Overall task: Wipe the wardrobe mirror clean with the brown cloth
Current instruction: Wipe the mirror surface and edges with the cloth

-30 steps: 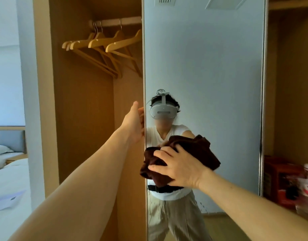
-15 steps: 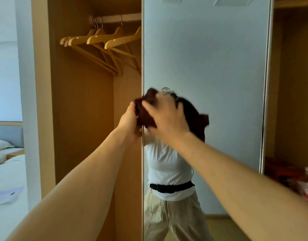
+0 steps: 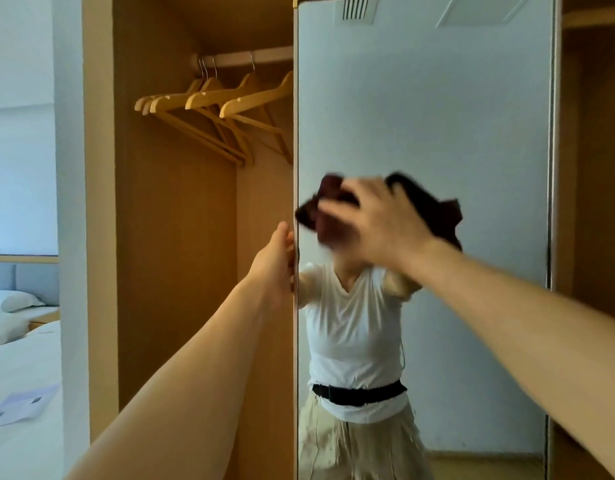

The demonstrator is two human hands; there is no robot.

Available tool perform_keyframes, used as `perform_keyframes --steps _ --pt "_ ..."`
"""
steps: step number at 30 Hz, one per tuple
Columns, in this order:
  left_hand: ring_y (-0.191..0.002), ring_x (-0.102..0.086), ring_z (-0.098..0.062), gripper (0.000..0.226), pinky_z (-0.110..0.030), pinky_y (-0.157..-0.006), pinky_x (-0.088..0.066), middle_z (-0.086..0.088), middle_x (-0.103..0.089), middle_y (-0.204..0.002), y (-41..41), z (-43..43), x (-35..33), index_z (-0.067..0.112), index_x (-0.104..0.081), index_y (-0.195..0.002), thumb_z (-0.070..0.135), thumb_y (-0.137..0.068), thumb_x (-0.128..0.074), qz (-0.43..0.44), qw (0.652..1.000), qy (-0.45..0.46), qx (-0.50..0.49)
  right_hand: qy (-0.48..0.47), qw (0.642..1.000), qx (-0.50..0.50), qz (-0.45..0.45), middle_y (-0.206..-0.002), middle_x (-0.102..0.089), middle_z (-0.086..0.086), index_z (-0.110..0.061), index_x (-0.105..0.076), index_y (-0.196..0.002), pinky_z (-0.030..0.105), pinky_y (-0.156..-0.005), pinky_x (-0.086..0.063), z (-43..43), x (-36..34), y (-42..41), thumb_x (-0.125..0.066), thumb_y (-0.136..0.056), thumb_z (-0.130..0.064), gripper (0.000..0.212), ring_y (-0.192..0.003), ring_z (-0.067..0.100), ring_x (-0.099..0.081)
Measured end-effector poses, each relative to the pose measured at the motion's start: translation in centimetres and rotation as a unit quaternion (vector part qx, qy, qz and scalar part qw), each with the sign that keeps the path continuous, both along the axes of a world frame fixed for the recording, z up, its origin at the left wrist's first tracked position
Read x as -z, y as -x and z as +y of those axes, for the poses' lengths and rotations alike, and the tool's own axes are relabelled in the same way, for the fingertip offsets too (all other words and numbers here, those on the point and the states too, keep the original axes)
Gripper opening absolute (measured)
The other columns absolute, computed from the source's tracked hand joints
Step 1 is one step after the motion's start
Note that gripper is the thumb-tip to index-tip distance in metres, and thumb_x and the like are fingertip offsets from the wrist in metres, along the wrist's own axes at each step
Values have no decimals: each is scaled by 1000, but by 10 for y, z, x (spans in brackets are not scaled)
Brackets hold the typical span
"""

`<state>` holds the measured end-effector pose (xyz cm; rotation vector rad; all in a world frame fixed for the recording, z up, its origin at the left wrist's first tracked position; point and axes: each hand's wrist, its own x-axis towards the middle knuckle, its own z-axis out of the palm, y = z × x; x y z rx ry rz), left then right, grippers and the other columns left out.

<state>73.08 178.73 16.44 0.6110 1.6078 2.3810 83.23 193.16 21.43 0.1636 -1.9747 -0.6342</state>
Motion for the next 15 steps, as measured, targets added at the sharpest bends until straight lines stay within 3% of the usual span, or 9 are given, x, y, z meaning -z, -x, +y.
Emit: perform_keyframes --steps 1,3,7,9,11,12,13,15 --pt "-120 -51 -24 51 -40 -104 -37 -2 -58 -124 2 0 1 17 -56 -127 54 -94 -45 -6 1000 -1 0 29 999 13 22 -133 -43 16 -28 -48 -135 54 -91 -36 1 -21 0 -67 -74 -50 68 -118 39 -41" --pt "-116 -52 -22 49 -41 -103 -35 1 -60 -114 5 -1 4 19 -56 -125 54 -94 -43 -5 1000 0 -3 71 995 28 71 -134 -41 14 -29 -45 -136 53 -94 -33 0 -40 3 -62 -77 -50 65 -119 38 -39" --pt "-78 -66 -14 39 -30 -70 -45 4 -72 -78 1 -2 4 19 -64 -95 50 -97 -40 2 1000 -8 11 95 990 0 104 -131 -46 16 -28 -51 -132 53 -91 -36 -8 5 11 -69 -70 -49 69 -116 38 -44" --pt "-90 -64 -18 37 -33 -77 -47 -2 -72 -98 -5 -1 3 17 -62 -102 48 -97 -41 -2 1000 -24 16 43 997 -26 62 -126 -52 17 -28 -55 -129 54 -85 -41 -10 54 12 -75 -62 -52 74 -112 38 -50" --pt "-108 -59 -22 42 -37 -92 -46 -6 -61 -124 -14 -2 1 13 -59 -115 47 -96 -44 -7 1000 -30 3 -41 998 -32 -29 -126 -52 16 -28 -54 -129 54 -83 -44 -9 105 8 -75 -60 -56 77 -113 36 -51" --pt "-114 -57 -24 47 -38 -96 -43 -6 -59 -127 -16 -2 -1 10 -58 -122 46 -95 -46 -7 1000 -23 -6 -82 992 -36 -84 -126 -51 15 -28 -52 -129 52 -83 -45 -7 124 6 -73 -62 -56 75 -114 34 -50" --pt "-112 -58 -24 49 -37 -96 -43 -8 -62 -120 -16 -2 -2 8 -57 -124 46 -94 -49 -8 1000 -8 -17 -119 984 -42 -128 -126 -51 13 -29 -51 -129 50 -83 -46 -4 137 4 -70 -65 -57 72 -113 32 -49" --pt "-90 -59 -18 39 -32 -86 -45 -4 -63 -92 -15 -2 -3 8 -63 -108 42 -91 -55 -7 1000 -5 -16 -176 969 -60 -166 -125 -52 10 -29 -53 -128 45 -82 -46 3 134 2 -65 -70 -57 65 -111 29 -50"
